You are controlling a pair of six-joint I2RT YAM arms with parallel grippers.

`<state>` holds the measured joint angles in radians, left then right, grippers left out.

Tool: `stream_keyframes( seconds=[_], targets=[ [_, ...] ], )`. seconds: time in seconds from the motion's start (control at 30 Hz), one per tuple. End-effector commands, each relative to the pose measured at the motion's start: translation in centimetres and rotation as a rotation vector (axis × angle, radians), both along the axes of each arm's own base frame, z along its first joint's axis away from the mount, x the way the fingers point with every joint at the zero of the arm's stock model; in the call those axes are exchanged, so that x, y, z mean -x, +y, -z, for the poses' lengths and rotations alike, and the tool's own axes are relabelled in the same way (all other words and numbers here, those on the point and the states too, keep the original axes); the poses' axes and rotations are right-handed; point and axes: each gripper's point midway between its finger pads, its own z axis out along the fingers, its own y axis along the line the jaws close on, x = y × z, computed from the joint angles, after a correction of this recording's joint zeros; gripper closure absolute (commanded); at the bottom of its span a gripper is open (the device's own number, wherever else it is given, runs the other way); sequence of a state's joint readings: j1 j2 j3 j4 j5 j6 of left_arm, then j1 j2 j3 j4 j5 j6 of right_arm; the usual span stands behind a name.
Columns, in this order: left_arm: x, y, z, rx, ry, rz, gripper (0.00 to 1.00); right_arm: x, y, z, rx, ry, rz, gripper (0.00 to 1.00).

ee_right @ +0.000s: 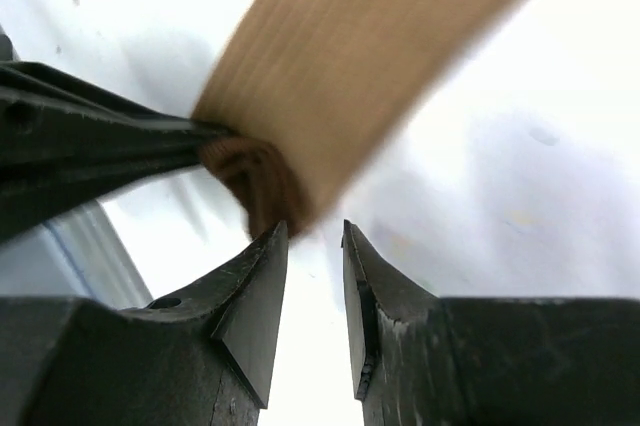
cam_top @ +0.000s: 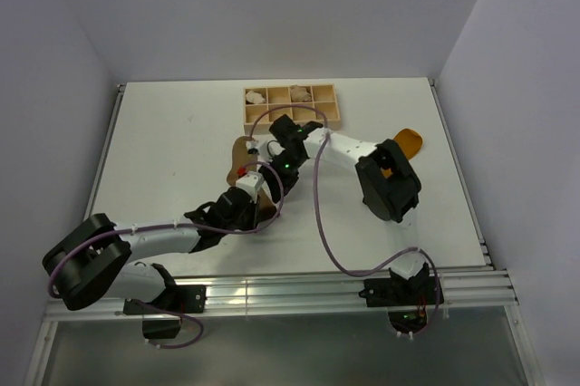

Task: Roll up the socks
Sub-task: Roll the sock at the center of the board.

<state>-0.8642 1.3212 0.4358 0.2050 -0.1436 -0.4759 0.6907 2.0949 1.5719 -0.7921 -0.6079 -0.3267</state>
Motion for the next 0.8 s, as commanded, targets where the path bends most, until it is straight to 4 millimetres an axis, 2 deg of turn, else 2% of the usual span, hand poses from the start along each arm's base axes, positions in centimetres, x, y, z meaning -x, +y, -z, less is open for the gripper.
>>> stream_keyframes(
  seconds=[0.0, 0.13, 0.17, 0.2, 0.27, 0.3, 0.37, 0.6, 0.77],
  targets=[
    [0.3, 0.0, 0.0, 0.018, 0.020, -0.002, 1.00, -3.3, -0.1, -3.7, -0.105, -0.161, 0.096, 0.63],
    [0.0, 0.3, 0.0, 0.021, 0.021, -0.016, 1.00, -3.2, -0.6, -5.2, -0.187, -0.221, 0.142, 0.62],
    [-0.1, 0.4, 0.0, 0.019, 0.021, -0.020, 1.00, -3.0, -0.6, -4.6, -0.212, -0.239, 0.150, 0.62],
    [-0.1, 0.4, 0.0, 0.020, 0.020, -0.020, 1.00, -2.8, -0.5, -5.6, -0.252, -0.258, 0.151, 0.59],
    [-0.1, 0.5, 0.0, 0.022, 0.021, -0.026, 1.00, -2.2, -0.3, -4.9, -0.307, -0.273, 0.157, 0.59],
    [-0.1, 0.5, 0.0, 0.022, 0.023, -0.028, 1.00, -2.0, -0.1, -5.7, -0.351, -0.294, 0.154, 0.59],
    [-0.2, 0.6, 0.0, 0.023, 0.022, -0.031, 1.00, -2.0, -0.1, -5.3, -0.404, -0.342, 0.169, 0.58],
    [-0.3, 0.7, -0.2, 0.026, 0.017, -0.034, 1.00, -1.4, 0.7, -6.0, -0.552, -0.417, 0.163, 0.49],
    [-0.4, 0.7, 0.0, 0.024, 0.023, -0.037, 1.00, 0.1, 1.1, -5.9, -0.625, -0.440, 0.118, 0.44]
  ],
)
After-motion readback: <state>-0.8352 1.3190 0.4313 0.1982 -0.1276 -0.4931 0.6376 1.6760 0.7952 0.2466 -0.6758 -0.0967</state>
